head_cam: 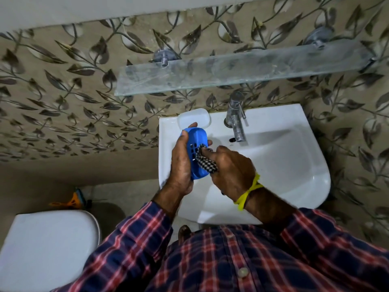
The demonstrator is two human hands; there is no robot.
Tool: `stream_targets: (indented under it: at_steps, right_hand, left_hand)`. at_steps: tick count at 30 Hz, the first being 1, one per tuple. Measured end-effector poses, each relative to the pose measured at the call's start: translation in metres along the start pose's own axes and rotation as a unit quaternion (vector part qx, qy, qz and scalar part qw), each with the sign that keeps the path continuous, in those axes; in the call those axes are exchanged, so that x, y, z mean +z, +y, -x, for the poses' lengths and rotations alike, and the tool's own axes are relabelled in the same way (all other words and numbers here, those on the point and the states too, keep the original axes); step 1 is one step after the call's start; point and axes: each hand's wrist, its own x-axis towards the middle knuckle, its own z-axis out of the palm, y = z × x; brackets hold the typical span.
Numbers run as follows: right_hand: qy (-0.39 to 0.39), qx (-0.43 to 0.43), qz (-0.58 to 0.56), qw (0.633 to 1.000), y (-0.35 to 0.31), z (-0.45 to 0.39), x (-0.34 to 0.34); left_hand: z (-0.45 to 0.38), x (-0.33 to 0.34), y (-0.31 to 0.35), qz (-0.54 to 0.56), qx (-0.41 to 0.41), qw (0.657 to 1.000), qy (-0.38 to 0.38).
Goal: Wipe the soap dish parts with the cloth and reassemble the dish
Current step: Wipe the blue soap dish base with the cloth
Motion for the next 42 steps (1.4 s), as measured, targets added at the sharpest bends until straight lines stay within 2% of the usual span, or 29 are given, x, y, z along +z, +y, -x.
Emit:
stream_targets:
  at_steps: [2,4,6,8,9,13,17,21,23,25,27,29,31,32,33,34,35,37,38,40,42]
  right_hand:
    - [0.022,0.014,0.018,0.999,0.007,0.001,-0.001]
    - [0.031,0.047,-0.028,0.998,0.002,-0.007,-0.001]
    - [0.025,0.014,-0.050,0.998,-0.005,-0.006,0.003]
    - [0.022,-0.040,-0.031,0.998,-0.002,0.005,0.007]
    - [0.017,-0.040,-0.022,0.999,0.002,0.009,0.006]
    - [0.030,0.022,-0.045,0.998,0.008,-0.001,0.001]
    - [-0.055,-0.040,-0.016,0.998,0.009,0.004,-0.004]
    - [-0.051,0.009,-0.025,0.998,0.013,0.004,-0.007]
    - [-0.117,0.045,-0.103,0.987,0.012,0.002,-0.003]
    - [-0.166,0.075,-0.227,0.957,0.013,-0.001,-0.001]
    - [-0.185,0.102,-0.318,0.924,0.015,-0.005,-0.002]
    - [-0.194,0.099,-0.345,0.913,0.016,-0.006,-0.009]
    - [-0.261,0.058,-0.270,0.925,0.023,0.000,-0.015]
    - [-0.303,0.040,-0.184,0.934,0.027,0.004,-0.018]
    - [-0.308,0.036,-0.102,0.945,0.032,0.009,-0.018]
    - [-0.270,0.047,-0.060,0.960,0.036,0.012,-0.017]
    - [-0.206,0.069,-0.068,0.974,0.038,0.012,-0.017]
    - [-0.071,0.106,-0.135,0.983,0.032,0.003,-0.019]
    - [-0.029,0.099,-0.156,0.982,0.028,-0.002,-0.019]
    - [0.016,0.055,-0.155,0.986,0.014,-0.005,-0.018]
    - [0.012,-0.009,-0.097,0.995,0.004,-0.002,-0.012]
  left_hand:
    - [0.000,0.004,-0.002,-0.009,0.002,1.000,0.002]
    - [-0.002,0.006,-0.005,-0.004,-0.009,1.000,0.000]
    - [-0.006,0.001,0.001,0.007,-0.009,1.000,-0.005]
    - [-0.009,-0.004,0.010,0.005,0.005,1.000,-0.001]
    - [-0.010,-0.003,0.012,-0.001,0.010,1.000,0.001]
    - [-0.007,0.000,0.001,-0.022,-0.006,1.000,-0.005]
    - [-0.008,-0.007,0.005,-0.038,0.002,0.999,-0.021]
    - [-0.010,0.000,0.001,-0.060,0.004,0.998,-0.018]
    - [-0.009,-0.001,-0.003,-0.072,-0.001,0.997,-0.019]
    - [-0.008,-0.004,-0.003,-0.069,-0.001,0.997,-0.017]
    - [-0.006,-0.003,-0.005,-0.083,0.007,0.996,-0.021]
    - [-0.005,0.002,-0.006,-0.106,0.017,0.994,-0.030]
    - [-0.006,0.005,-0.003,-0.103,0.025,0.994,-0.025]
    - [-0.008,0.004,0.004,-0.085,0.030,0.996,-0.014]
    - [-0.011,0.002,0.012,-0.070,0.038,0.997,-0.006]
    - [-0.014,0.000,0.019,-0.066,0.046,0.997,-0.005]
    - [-0.016,-0.003,0.026,-0.071,0.053,0.996,-0.008]
    - [-0.013,-0.004,0.030,-0.072,0.050,0.996,-0.027]
    - [-0.010,-0.004,0.028,-0.065,0.040,0.996,-0.037]
    - [-0.005,-0.002,0.021,-0.050,0.021,0.997,-0.047]
    - [-0.003,0.001,0.020,-0.057,0.017,0.997,-0.046]
